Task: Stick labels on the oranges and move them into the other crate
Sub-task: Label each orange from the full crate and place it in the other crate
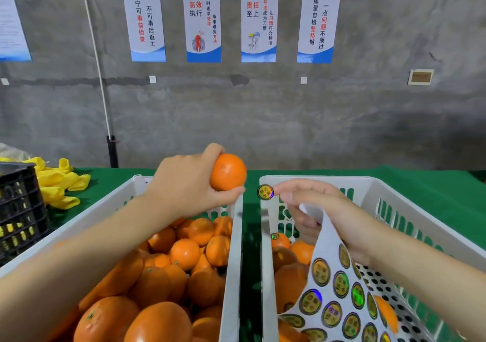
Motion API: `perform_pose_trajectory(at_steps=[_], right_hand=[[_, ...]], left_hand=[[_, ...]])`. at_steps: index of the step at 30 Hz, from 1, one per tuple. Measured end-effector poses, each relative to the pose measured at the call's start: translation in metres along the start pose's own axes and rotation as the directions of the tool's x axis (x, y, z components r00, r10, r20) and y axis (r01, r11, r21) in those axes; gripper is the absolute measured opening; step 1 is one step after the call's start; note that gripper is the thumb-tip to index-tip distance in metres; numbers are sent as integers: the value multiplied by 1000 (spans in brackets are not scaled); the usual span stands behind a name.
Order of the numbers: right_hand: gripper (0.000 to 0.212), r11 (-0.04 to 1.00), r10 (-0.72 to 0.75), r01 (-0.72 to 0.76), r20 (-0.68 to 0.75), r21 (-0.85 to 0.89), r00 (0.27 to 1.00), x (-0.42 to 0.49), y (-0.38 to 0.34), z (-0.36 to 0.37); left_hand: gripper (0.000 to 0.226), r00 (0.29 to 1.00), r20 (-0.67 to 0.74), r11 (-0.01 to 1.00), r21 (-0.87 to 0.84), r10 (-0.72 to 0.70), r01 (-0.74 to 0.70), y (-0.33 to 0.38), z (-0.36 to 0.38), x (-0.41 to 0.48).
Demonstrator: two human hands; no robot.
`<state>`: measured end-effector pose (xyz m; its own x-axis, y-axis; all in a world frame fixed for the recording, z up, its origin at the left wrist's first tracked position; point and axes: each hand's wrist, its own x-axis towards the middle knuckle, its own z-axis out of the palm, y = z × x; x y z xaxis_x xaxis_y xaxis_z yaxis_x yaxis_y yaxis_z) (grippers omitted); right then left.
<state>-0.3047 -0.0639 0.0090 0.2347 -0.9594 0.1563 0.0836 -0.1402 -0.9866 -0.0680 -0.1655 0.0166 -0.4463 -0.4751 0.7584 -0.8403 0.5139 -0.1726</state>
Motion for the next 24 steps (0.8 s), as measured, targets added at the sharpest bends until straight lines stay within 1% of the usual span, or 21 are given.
perform_pose_trajectory(at_steps=[1,2,3,5,7,9,11,13,16,19,20,21,23,24], right_hand=[[38,999,-31,31,2,32,1000,-1,-2,-1],[37,997,-57,57,1,43,998,-1,-5,-1],[34,996,-75,75,-6,44,997,-2,-7,-1],[32,995,-92,93,-34,25,995,-2,-11,0],[32,995,-97,96,-70,-12,993,-3,-12,2],[25,995,-72,65,-89,-72,993,-3,-11,2],[12,991,-22,7,-108,-137,994,-2,-8,1],[4,981,22,-50,-148,-189,989,1,-3,0],[8,959,91,-137,-186,-250,978,5,3,-3],[14,954,131,-167,-155,-249,979,6,5,-6],[13,951,119,-157,-154,-266,981,6,6,-6],[11,940,72,-123,-169,-317,983,7,7,-6],[5,889,-72,-31,-208,-457,975,10,12,-5],[4,867,-141,18,-211,-498,967,10,14,-4]], left_hand=[[75,997,-61,998,-41,53,-55,14,-5,-1],[72,991,-91,993,-64,97,-103,26,-8,-3],[70,987,-91,986,-84,135,-143,36,-8,-7],[70,984,-25,973,-146,174,-176,50,-5,-12],[70,981,78,967,-201,178,-159,54,0,-16],[68,974,136,966,-210,183,-152,52,6,-20],[68,970,170,966,-223,173,-134,50,10,-23],[71,975,171,965,-243,139,-95,48,14,-26],[71,974,187,966,-246,126,-78,49,16,-25],[72,964,231,965,-254,132,-71,50,16,-24],[71,961,241,963,-259,136,-72,49,15,-23],[70,958,249,962,-262,141,-74,49,15,-23],[71,955,253,962,-259,152,-85,49,14,-23],[71,955,251,963,-253,159,-94,49,14,-23]])
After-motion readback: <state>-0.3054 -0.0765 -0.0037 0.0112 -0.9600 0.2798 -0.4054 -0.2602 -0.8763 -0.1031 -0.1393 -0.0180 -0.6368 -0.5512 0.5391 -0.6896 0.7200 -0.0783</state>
